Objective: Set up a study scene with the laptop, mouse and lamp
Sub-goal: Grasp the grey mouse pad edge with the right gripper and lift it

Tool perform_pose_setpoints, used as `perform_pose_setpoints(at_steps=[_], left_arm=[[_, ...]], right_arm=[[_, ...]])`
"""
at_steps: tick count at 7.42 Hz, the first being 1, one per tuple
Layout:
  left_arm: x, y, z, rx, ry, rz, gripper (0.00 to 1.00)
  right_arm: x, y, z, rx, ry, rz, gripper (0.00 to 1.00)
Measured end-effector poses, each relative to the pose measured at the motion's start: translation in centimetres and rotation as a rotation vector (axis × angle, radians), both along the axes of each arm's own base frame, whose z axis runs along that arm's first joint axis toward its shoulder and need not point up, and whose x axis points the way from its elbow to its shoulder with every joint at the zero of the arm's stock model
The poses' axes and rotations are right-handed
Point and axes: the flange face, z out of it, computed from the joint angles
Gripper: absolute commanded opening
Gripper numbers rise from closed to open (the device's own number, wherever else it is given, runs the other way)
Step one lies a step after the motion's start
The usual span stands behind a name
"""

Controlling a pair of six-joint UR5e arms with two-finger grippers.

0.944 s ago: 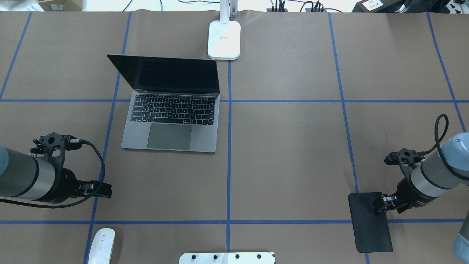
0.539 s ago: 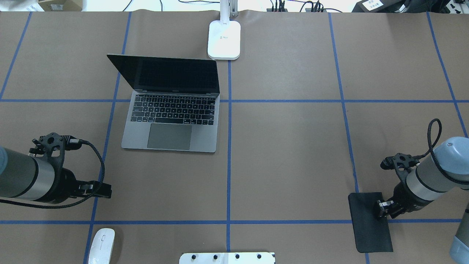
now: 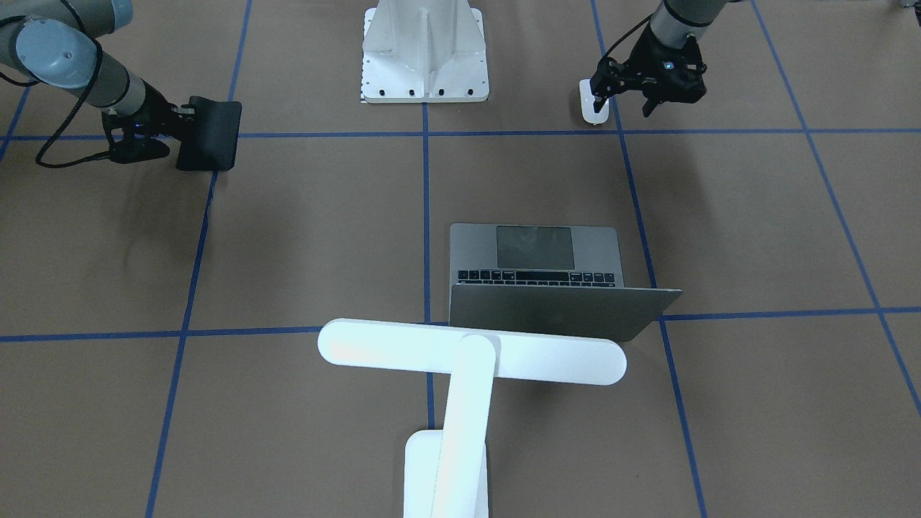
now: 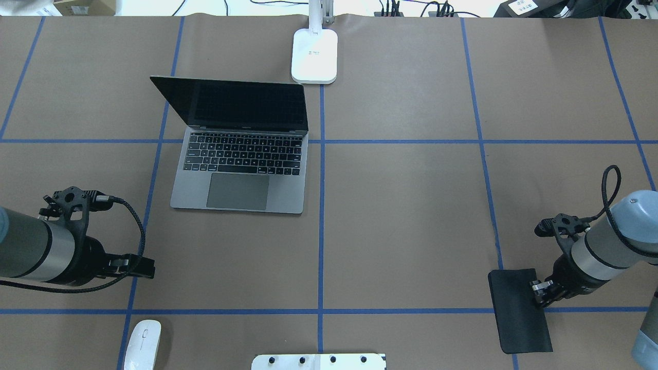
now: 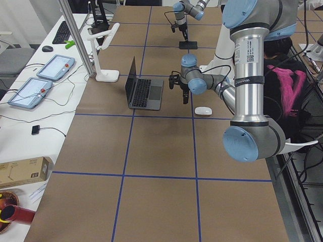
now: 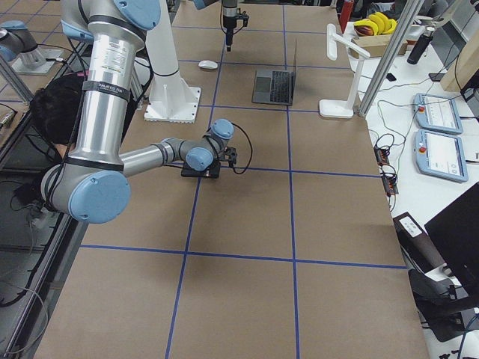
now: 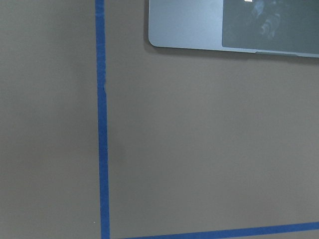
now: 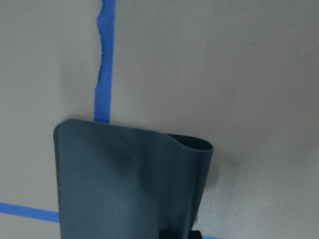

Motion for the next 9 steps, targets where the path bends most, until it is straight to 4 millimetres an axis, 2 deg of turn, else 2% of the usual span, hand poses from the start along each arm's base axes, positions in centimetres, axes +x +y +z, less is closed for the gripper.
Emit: perform_pose_setpoints(at_steps=[2, 4, 6, 7, 9], left_arm=[[0.0, 0.0, 0.0, 0.001, 0.001, 0.0, 1.0], [-0.1, 0.1, -0.2, 0.002, 0.004, 0.0, 0.99], [-0.2, 0.2, -0.1, 0.004, 0.001, 0.004, 0.99], [-0.2, 0.5, 0.4, 0.006, -0.014, 0.005, 0.99], [0.3, 2.1, 2.2, 0.033, -0.07, 0.007, 0.99]], right_arm=[[0.5, -0.5, -0.2, 0.002, -0.004, 0.015, 0.13], [1.4, -1.2, -1.7, 0.019, -0.031, 0.038, 0.13], [3.2, -2.7, -4.7, 0.046, -0.088, 0.082, 0.12], [4.0, -4.0, -6.8, 0.057, -0.13, 0.109, 0.12], [4.1, -8.4, -12.0, 0.079, -0.17, 0.164, 0.13]])
